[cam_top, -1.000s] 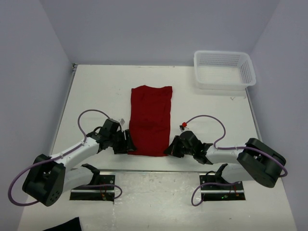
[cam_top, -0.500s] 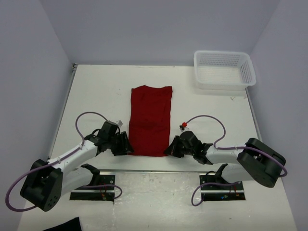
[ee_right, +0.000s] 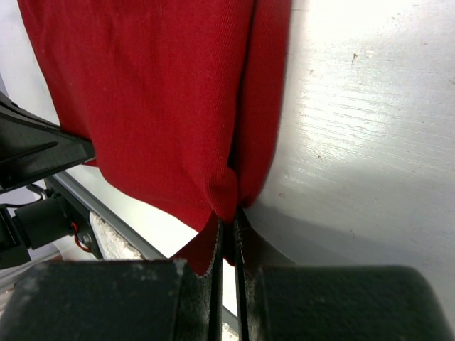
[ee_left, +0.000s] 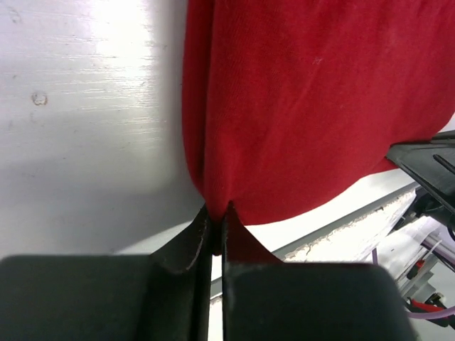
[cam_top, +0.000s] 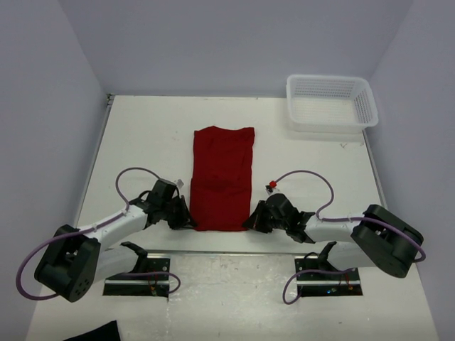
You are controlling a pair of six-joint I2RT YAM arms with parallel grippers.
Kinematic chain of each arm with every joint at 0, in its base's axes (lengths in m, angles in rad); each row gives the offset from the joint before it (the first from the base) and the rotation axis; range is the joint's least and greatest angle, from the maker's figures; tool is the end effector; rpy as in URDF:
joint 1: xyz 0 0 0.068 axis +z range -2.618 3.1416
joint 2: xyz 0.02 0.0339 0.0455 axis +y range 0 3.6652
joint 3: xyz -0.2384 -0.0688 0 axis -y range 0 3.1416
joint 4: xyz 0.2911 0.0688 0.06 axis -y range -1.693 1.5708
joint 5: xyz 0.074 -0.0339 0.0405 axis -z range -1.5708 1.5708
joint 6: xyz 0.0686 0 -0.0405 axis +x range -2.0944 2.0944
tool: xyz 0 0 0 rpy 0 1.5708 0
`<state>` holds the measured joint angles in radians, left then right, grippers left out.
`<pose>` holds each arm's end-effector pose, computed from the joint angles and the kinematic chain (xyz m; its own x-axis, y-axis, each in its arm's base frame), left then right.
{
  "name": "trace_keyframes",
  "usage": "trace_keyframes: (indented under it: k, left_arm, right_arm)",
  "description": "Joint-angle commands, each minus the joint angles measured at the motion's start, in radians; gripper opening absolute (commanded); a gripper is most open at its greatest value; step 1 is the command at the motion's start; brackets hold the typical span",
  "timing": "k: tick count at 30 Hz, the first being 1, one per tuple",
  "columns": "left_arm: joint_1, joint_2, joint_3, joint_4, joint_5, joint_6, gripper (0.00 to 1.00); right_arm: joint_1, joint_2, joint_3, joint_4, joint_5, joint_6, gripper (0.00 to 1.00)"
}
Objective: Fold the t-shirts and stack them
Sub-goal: Grab one side of the 2/3 rectangular tshirt with both arms
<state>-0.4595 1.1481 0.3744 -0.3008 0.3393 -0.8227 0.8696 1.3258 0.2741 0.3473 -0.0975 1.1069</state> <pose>0.2035 -0.1262 0.0485 -0.9468 -0.3027 -0.1094 -0.1966 0.8130 -0.5481 0.1672 0.2084 0.0297 -0.9098 0.3021 -0.2846 0.0120 0.7044 0.7097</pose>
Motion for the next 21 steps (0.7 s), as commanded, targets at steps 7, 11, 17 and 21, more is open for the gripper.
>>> trace_keyframes:
  k: [7,11,17,21]
  left_arm:
    - [0.005,-0.057,-0.005,-0.133,-0.094,0.013,0.00]
    - [0.008,-0.099,0.009,-0.191,-0.106,0.011,0.00]
    - [0.010,-0.090,-0.017,-0.189,-0.069,0.020,0.00]
    - [0.010,-0.105,-0.017,-0.202,-0.082,0.027,0.00]
  right_arm:
    - [0.005,0.036,-0.004,-0.157,0.053,-0.028,0.00]
    - [0.006,0.033,0.017,-0.233,0.096,-0.047,0.00]
    - [0.006,0.026,0.013,-0.301,0.154,-0.050,0.00]
    - [0.006,0.009,-0.007,-0.312,0.168,-0.030,0.00]
